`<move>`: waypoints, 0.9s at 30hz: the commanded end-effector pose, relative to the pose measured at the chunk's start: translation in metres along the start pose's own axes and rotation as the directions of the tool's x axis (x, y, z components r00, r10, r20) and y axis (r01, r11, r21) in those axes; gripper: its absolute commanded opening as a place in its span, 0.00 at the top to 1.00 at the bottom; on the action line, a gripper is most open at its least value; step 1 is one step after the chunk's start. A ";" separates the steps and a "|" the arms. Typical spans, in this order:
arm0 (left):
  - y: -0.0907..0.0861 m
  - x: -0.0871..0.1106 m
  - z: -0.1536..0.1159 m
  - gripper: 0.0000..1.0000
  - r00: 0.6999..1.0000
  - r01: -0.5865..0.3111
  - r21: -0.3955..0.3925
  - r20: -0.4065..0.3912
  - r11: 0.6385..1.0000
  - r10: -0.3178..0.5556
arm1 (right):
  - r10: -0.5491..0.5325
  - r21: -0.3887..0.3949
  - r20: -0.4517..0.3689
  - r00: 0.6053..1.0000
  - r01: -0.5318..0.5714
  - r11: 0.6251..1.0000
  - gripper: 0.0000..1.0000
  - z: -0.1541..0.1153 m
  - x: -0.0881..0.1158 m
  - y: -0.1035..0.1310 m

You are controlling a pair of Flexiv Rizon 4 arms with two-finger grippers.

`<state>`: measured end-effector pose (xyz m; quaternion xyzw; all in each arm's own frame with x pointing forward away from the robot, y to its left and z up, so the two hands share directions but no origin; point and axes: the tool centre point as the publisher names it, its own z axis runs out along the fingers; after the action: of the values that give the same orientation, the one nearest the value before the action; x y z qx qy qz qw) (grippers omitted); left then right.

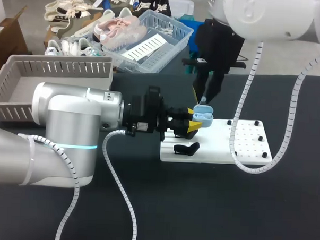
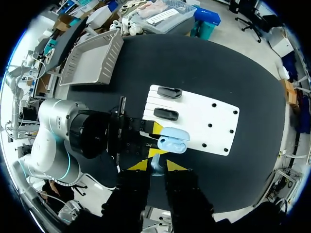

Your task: Pick up each earbud case from the left stands, insert the matching earbuds, close the lid, and place the case in the box.

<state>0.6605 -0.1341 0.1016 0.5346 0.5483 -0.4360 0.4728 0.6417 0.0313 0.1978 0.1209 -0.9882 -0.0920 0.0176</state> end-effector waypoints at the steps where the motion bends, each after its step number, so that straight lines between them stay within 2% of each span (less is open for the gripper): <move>1: 0.000 0.001 0.000 1.00 1.000 -0.001 -0.002 0.002 1.000 0.001 | -0.050 0.016 0.018 0.999 0.050 0.999 1.00 0.004 0.009 0.002; 3: 0.000 0.001 0.000 1.00 1.000 -0.001 -0.002 0.002 1.000 0.001 | -0.102 0.065 0.005 0.995 0.102 0.993 1.00 0.006 0.012 0.001; 10: 0.000 0.001 0.000 1.00 1.000 -0.001 -0.002 0.002 1.000 0.001 | -0.184 0.077 0.006 0.983 0.183 0.980 1.00 0.007 0.017 -0.002; 26: 0.000 0.001 0.000 1.00 1.000 -0.001 -0.002 0.002 1.000 0.001 | -0.188 0.075 0.013 0.982 0.187 0.980 1.00 0.007 0.017 -0.003; 27: 0.000 0.001 0.000 1.00 1.000 -0.001 -0.002 0.002 1.000 0.001 | -0.188 0.055 0.017 0.982 0.186 0.981 1.00 0.008 0.016 -0.002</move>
<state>0.6605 -0.1341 0.1016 0.5346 0.5483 -0.4360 0.4728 0.6264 0.0274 0.1907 0.2130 -0.9752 -0.0598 -0.0038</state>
